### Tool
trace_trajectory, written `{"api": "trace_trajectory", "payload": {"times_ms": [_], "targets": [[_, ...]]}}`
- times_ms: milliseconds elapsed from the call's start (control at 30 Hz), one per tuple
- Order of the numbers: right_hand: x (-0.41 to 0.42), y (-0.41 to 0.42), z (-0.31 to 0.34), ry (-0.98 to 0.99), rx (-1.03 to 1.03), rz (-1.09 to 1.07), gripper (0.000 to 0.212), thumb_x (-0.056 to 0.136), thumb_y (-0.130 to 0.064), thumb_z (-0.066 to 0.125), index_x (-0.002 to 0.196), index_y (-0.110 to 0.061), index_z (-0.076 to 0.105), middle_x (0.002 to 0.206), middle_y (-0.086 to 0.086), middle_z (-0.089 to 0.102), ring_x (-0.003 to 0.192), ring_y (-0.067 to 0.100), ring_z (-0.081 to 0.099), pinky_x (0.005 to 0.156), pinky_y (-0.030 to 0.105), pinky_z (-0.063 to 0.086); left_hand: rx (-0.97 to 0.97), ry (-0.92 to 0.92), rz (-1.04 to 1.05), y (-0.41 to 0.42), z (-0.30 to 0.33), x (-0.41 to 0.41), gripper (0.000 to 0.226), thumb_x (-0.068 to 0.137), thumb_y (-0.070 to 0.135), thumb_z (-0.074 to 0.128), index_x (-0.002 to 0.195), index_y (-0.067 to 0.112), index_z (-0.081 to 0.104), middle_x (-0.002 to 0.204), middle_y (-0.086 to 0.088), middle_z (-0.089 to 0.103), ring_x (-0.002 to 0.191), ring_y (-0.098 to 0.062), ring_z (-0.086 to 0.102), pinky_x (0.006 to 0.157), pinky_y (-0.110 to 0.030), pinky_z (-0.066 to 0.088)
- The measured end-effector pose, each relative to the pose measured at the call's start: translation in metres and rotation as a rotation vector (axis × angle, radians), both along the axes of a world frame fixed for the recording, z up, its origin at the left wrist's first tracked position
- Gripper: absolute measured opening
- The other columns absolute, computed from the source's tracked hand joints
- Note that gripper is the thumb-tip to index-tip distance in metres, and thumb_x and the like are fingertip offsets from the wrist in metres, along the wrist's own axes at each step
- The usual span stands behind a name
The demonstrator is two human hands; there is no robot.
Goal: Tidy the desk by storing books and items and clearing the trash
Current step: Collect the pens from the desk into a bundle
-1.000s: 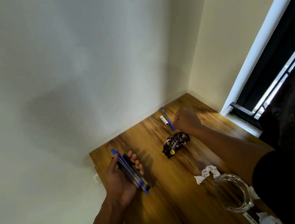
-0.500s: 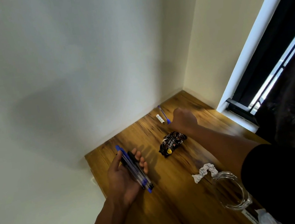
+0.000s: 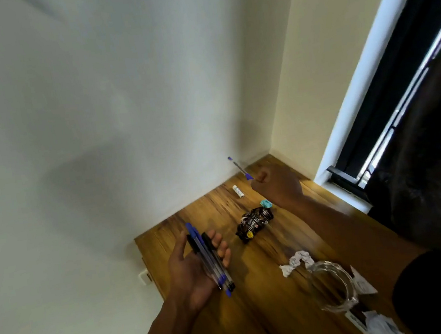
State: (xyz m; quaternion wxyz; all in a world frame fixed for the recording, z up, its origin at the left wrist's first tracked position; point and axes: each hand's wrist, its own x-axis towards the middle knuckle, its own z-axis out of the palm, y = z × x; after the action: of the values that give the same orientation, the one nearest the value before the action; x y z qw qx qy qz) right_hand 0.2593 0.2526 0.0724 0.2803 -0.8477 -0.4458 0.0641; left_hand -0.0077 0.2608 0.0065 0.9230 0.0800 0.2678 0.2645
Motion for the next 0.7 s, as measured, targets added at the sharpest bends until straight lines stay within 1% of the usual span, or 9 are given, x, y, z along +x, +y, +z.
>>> {"api": "trace_trajectory", "payload": {"times_ms": [67, 133, 267, 367, 467, 533, 600, 633, 700], "targets": [[-0.003, -0.022, 0.015, 0.033, 0.035, 0.05, 0.019, 0.084, -0.04, 0.077, 0.079, -0.023, 0.071, 0.07, -0.013, 0.068, 0.068, 0.003, 0.063, 0.061, 0.025, 0.048, -0.026, 0.0, -0.019, -0.009, 0.006, 0.005, 0.077, 0.092, 0.063, 0.057, 0.141, 0.005, 0.055, 0.115, -0.013, 0.068, 0.102, -0.029, 0.066, 0.093, -0.041, 0.053], [-0.003, -0.047, 0.028, 0.105, 0.101, 0.078, 0.016, 0.081, -0.038, 0.081, 0.08, -0.023, 0.074, 0.065, -0.01, 0.07, 0.064, 0.006, 0.068, 0.062, 0.029, 0.055, -0.048, -0.003, -0.041, -0.02, 0.011, 0.011, 0.077, 0.092, 0.063, 0.056, 0.142, 0.004, 0.055, 0.118, -0.014, 0.069, 0.105, -0.03, 0.067, 0.095, -0.042, 0.052], [0.0, -0.1, 0.058, 0.339, 0.286, 0.074, 0.021, 0.083, -0.031, 0.085, 0.088, -0.012, 0.076, 0.068, 0.001, 0.074, 0.058, 0.016, 0.072, 0.045, 0.027, 0.051, -0.044, 0.003, -0.12, -0.043, 0.012, 0.029, 0.076, 0.092, 0.061, 0.056, 0.143, 0.005, 0.054, 0.12, -0.014, 0.069, 0.106, -0.031, 0.068, 0.094, -0.043, 0.052], [-0.002, -0.136, 0.077, 0.452, 0.369, 0.046, 0.026, 0.088, -0.026, 0.081, 0.092, -0.002, 0.073, 0.072, 0.01, 0.076, 0.057, 0.021, 0.07, 0.042, 0.027, 0.05, -0.041, -0.021, -0.193, -0.065, 0.016, 0.046, 0.075, 0.093, 0.059, 0.057, 0.144, 0.005, 0.053, 0.119, -0.015, 0.069, 0.108, -0.033, 0.069, 0.097, -0.046, 0.051], [-0.008, -0.172, 0.074, 0.463, 0.311, -0.011, 0.027, 0.088, -0.023, 0.081, 0.09, 0.003, 0.073, 0.063, 0.004, 0.073, 0.051, 0.016, 0.066, 0.043, 0.028, 0.052, -0.035, -0.031, -0.291, -0.096, 0.023, 0.061, 0.067, 0.095, 0.057, 0.057, 0.134, 0.003, 0.058, 0.123, -0.016, 0.068, 0.111, -0.036, 0.069, 0.1, -0.05, 0.049], [-0.014, -0.193, 0.065, 0.472, 0.223, -0.051, 0.027, 0.086, -0.023, 0.083, 0.088, 0.002, 0.074, 0.058, 0.002, 0.071, 0.046, 0.012, 0.063, 0.043, 0.026, 0.052, -0.002, -0.048, -0.371, -0.117, 0.027, 0.07, 0.064, 0.096, 0.058, 0.054, 0.126, 0.002, 0.059, 0.122, -0.015, 0.066, 0.109, -0.033, 0.066, 0.097, -0.046, 0.05], [-0.022, -0.214, 0.048, 0.437, 0.127, -0.102, 0.023, 0.083, -0.026, 0.086, 0.08, -0.006, 0.073, 0.06, 0.007, 0.072, 0.045, 0.014, 0.064, 0.043, 0.023, 0.049, 0.028, -0.073, -0.456, -0.14, 0.028, 0.077, 0.061, 0.095, 0.058, 0.055, 0.126, 0.006, 0.059, 0.113, -0.012, 0.064, 0.1, -0.03, 0.062, 0.095, -0.043, 0.051], [-0.026, -0.223, 0.039, 0.391, 0.092, -0.121, 0.021, 0.081, -0.026, 0.087, 0.074, -0.012, 0.072, 0.061, 0.009, 0.073, 0.047, 0.014, 0.065, 0.043, 0.021, 0.046, 0.029, -0.081, -0.493, -0.152, 0.028, 0.08, 0.061, 0.095, 0.058, 0.057, 0.128, 0.007, 0.06, 0.115, -0.013, 0.064, 0.102, -0.03, 0.063, 0.097, -0.043, 0.052], [-0.034, -0.241, 0.022, 0.282, 0.051, -0.15, 0.024, 0.076, -0.029, 0.089, 0.066, -0.02, 0.069, 0.063, 0.003, 0.073, 0.052, 0.012, 0.067, 0.049, 0.02, 0.045, 0.046, -0.072, -0.552, -0.173, 0.025, 0.085, 0.062, 0.095, 0.057, 0.059, 0.133, 0.007, 0.062, 0.119, -0.013, 0.066, 0.107, -0.032, 0.066, 0.1, -0.045, 0.052]]}}
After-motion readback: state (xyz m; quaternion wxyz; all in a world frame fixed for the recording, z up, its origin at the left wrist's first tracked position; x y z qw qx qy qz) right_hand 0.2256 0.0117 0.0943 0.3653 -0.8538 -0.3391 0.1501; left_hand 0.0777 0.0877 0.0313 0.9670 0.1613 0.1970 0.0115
